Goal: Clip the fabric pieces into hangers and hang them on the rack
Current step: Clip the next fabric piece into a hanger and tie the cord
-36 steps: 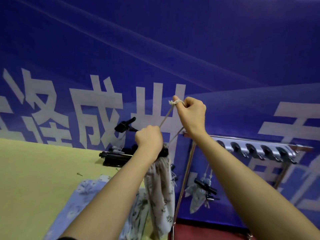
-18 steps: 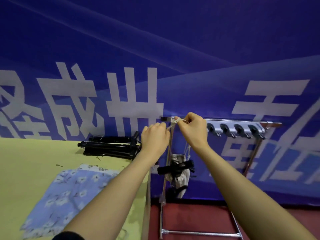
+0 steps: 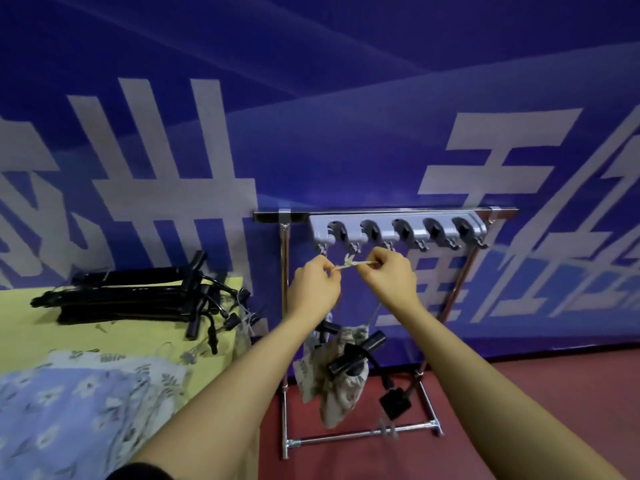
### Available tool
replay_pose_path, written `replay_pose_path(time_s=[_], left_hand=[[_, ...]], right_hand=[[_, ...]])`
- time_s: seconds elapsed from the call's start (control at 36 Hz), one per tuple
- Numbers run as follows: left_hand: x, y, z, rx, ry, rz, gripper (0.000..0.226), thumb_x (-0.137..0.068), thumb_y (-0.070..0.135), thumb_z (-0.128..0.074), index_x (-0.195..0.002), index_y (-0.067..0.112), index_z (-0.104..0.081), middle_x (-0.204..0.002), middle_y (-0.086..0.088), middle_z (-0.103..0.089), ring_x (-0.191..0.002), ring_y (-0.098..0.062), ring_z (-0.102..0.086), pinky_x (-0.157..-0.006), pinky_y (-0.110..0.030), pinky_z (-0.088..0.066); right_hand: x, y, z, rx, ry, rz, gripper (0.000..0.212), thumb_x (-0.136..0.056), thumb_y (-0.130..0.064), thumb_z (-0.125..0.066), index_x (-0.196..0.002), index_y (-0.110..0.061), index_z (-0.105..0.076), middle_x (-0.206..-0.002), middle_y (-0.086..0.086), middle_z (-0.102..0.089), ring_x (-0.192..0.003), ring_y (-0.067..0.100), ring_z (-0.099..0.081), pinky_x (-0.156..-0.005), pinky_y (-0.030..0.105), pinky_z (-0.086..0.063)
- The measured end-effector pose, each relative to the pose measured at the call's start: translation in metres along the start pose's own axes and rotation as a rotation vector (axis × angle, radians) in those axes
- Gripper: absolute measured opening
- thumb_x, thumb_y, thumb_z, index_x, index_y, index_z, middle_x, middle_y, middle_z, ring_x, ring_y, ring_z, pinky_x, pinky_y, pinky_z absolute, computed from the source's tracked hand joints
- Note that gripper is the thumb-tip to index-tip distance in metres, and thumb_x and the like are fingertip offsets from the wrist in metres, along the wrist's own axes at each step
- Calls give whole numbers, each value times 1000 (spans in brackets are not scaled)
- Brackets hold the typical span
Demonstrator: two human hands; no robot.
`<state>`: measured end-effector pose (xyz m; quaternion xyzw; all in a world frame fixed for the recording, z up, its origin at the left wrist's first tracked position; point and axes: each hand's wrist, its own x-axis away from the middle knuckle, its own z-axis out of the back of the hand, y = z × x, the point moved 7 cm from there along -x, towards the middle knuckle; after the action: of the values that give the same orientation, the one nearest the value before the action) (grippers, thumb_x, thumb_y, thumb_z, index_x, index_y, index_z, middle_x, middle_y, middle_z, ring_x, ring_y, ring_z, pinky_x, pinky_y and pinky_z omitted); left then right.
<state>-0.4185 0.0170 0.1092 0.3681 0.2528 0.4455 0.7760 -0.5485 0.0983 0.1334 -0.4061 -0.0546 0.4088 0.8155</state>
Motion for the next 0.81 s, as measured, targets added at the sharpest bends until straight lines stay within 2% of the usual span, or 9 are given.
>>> replay_pose_path(time_s=[0.08, 0.17, 0.25, 0.31, 0.36, 0.47, 0.61, 0.75, 0.81], left_hand=[[-19, -3, -14, -42, 5, -31, 13, -90, 30, -50, -81, 24, -56, -73, -5, -69, -75, -27, -63, -61, -39, -52], [-45, -5, -31, -140, 3, -78, 14, -92, 28, -49, -91, 19, -59, -77, -6, -69, -81, -29, -62, -63, -39, -49], [-64, 0, -44, -274, 15, -163, 17, -93, 27, -46, -94, 16, -60, -82, -7, -70, -86, -32, -61, -65, -35, -42], [-76, 7, -51, -375, 41, -231, 20, -95, 26, -45, -96, 15, -61, -88, -7, -71, -90, -32, -60, -72, -34, -38], [-85, 12, -56, -474, 89, -301, 22, -94, 25, -47, -94, 13, -65, -90, -6, -70, -91, -30, -58, -80, -35, -36], [-110, 10, -68, -580, 156, -335, 20, -85, 25, -61, -80, 10, -71, -85, -5, -63, -91, -31, -53, -76, -36, -26], [-125, 1, -81, -666, 72, -303, 28, -93, 34, -50, -99, 17, -71, -109, 2, -53, -109, -27, -38, -81, -32, -16], [-125, -3, -90, -668, 12, -295, 29, -96, 29, -44, -108, 19, -68, -120, 2, -49, -114, -26, -34, -90, -34, -21], [-122, -5, -88, -646, 30, -296, 28, -96, 24, -43, -111, 17, -65, -125, 1, -48, -118, -26, -35, -94, -34, -22]], right_hand=[[-18, 21, -16, -76, -96, -16, 26, -83, -21, -56, -62, -21, -40, -57, -3, -42, -59, 16, -38, -57, 32, -29], [-39, 36, -32, -209, -176, -5, 22, -88, -15, -52, -69, -11, -43, -61, -1, -38, -59, 16, -34, -59, 32, -29], [-54, 45, -42, -272, -215, -2, 20, -96, -12, -48, -77, -5, -45, -63, 1, -36, -57, 13, -31, -52, 20, -29], [-67, 53, -49, -264, -194, 6, 20, -98, -17, -47, -83, -4, -49, -64, -1, -39, -56, 12, -33, -52, 20, -30], [-78, 62, -54, -234, -138, 7, 20, -99, -22, -46, -85, -8, -50, -62, -5, -43, -55, 11, -36, -55, 29, -31], [-99, 79, -69, -145, -93, -41, 19, -99, -25, -45, -86, -13, -51, -62, -7, -46, -54, 11, -40, -57, 35, -34], [-112, 96, -85, -46, -137, -90, 18, -99, -22, -45, -82, -18, -48, -66, -7, -47, -62, 17, -47, -59, 35, -37], [-110, 99, -88, -24, -167, -66, 16, -98, -20, -47, -86, -13, -54, -77, 2, -56, -74, 24, -56, -67, 41, -47], [-108, 99, -87, -8, -178, -71, 16, -98, -17, -46, -97, -9, -60, -89, 3, -57, -83, 24, -58, -73, 40, -48]])
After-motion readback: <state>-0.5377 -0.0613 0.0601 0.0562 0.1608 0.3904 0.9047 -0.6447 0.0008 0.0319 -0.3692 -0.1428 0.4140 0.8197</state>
